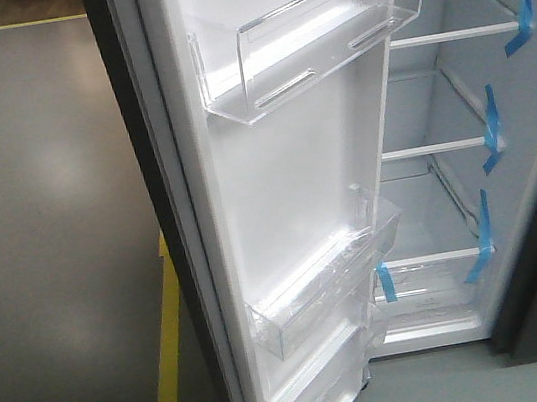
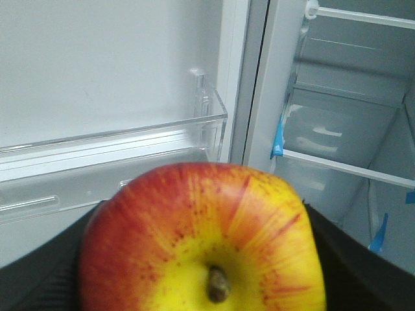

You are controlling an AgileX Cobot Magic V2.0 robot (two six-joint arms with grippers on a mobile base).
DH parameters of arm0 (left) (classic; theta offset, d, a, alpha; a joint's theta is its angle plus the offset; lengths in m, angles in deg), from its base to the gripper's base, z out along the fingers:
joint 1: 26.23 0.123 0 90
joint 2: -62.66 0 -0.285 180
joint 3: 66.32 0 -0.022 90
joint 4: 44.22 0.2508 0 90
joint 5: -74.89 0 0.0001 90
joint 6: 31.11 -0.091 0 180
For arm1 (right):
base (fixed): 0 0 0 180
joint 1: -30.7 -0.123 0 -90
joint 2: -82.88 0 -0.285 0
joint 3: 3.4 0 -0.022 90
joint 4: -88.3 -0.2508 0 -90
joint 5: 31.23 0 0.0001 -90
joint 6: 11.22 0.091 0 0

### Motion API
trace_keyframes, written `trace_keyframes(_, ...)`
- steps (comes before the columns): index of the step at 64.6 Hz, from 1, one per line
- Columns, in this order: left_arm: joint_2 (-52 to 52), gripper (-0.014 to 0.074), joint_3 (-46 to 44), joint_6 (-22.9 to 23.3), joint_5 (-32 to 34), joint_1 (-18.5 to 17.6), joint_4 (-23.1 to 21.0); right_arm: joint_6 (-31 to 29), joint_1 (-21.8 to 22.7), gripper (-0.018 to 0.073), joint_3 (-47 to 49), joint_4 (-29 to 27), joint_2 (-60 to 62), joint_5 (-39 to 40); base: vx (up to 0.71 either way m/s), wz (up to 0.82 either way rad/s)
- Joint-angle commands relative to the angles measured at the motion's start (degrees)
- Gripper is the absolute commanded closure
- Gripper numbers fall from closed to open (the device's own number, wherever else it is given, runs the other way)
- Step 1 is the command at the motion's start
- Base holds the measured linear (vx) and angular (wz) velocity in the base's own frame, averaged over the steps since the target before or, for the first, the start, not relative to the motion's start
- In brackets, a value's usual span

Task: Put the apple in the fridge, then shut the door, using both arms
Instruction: 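Position the base in front of the fridge door's upper bin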

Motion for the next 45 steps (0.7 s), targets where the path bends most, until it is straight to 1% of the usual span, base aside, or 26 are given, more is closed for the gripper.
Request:
trace_keyframes(1, 0.92, 0.0603, 1.62, 0.43, 4.05, -0.15, -0.07, -0.50, 0.16, 0.0571, 1.73, -2.30, 1.14, 3.82, 0.06, -0.01)
trace_keyframes(45, 0.92, 0.0603, 1.62, 0.43, 4.05, -0.15, -0.07, -0.50, 0.16, 0.0571, 1.73, -2.30, 1.14, 3.82, 0.05, -0.02)
